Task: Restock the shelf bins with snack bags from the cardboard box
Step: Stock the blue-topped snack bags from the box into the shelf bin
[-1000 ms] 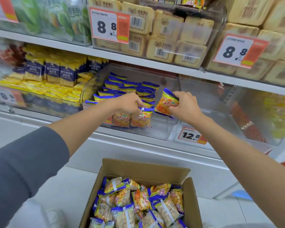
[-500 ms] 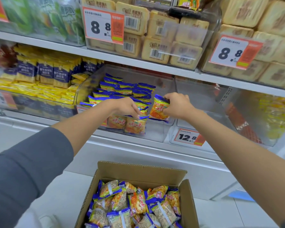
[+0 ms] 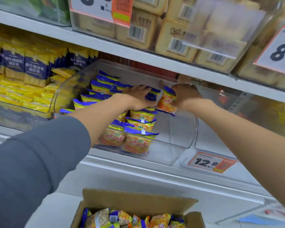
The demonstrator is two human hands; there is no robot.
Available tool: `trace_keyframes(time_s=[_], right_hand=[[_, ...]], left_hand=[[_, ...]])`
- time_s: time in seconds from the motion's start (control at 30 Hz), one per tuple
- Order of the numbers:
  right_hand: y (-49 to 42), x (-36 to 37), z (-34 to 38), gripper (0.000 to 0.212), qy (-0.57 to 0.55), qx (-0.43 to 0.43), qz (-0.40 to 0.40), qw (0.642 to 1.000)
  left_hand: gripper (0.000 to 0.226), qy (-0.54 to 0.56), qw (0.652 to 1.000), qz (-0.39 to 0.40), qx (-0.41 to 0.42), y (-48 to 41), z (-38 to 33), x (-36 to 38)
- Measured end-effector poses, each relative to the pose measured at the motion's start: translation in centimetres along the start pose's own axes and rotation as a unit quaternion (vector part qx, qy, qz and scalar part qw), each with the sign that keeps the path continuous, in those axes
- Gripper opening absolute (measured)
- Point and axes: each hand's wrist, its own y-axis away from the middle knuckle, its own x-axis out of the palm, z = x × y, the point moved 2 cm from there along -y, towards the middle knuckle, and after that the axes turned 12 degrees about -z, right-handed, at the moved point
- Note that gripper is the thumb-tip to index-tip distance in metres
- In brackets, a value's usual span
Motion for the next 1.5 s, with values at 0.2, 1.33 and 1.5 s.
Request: trace_keyframes(time_s=[0.2,1.33,1.5], right_hand=[[-4.4,2.5,-1.1,0.049,-0.036,0.013,0.028,0.999],[-0.7,0.8,0.4,0.047,-0.077,0.022,0.041,0.996],[7.2,-2.7,3.2,0.008,-0.200,0.008,-0.062,0.978]], left_hand=[[0.081,-0.013,1.000,0.019,0.010,-0.8,1.5,1.3],[0.058,0.072,0.996,-0.052,-0.018,3.3,0.2,-2.6],[0.009,0.128,0.986,-0.108,-0.016,10.5,-2.5,-4.4]])
